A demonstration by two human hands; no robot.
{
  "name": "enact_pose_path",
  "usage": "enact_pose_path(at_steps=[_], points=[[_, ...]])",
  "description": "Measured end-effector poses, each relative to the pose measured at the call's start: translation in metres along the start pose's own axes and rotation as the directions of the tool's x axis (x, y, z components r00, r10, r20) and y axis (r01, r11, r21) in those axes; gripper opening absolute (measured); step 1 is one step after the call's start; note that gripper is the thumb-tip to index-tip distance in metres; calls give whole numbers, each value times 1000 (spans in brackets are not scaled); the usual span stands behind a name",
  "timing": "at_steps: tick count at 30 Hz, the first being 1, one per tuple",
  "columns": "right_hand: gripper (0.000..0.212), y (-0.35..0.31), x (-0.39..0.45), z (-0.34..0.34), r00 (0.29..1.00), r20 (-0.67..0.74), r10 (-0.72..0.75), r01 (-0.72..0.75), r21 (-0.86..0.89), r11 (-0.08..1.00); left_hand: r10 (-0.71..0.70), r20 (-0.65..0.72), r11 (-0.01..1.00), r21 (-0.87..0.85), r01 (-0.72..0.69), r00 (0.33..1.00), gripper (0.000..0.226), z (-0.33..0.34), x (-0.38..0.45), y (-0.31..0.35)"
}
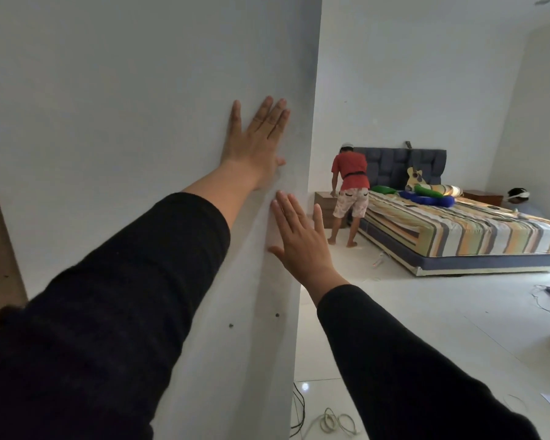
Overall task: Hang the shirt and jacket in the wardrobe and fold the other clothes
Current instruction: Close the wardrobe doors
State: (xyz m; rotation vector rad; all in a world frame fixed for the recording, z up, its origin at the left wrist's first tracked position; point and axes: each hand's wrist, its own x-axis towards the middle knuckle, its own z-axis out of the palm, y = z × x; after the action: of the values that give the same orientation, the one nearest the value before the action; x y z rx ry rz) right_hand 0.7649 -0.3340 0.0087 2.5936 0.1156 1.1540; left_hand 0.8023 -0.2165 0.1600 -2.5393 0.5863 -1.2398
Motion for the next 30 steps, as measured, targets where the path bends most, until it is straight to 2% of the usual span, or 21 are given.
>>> enact_pose_path(at_steps=[6, 13, 20, 26, 30], points=[[92, -7, 6, -16, 994, -18, -108, 108, 45, 993, -98, 54, 992, -77, 102, 994, 68, -21, -22, -6], [85, -23, 8, -42, 943, -82, -322, 332, 212, 919, -350, 116, 934, 118, 336, 930, 66, -63, -65, -14], [81, -42, -21, -83, 845, -219, -488, 535, 364, 762, -596, 124, 771, 362, 523, 793, 65, -131, -140, -3], [80, -77, -78, -150, 731, -381, -565, 681, 462, 568, -735, 59, 570, 593, 569, 675, 66, -220, -214, 14], [78, -95, -119, -214, 661, -510, -551, 747, 522, 413, -802, 22, 446, 688, 573, 597, 65, -291, -262, 36]])
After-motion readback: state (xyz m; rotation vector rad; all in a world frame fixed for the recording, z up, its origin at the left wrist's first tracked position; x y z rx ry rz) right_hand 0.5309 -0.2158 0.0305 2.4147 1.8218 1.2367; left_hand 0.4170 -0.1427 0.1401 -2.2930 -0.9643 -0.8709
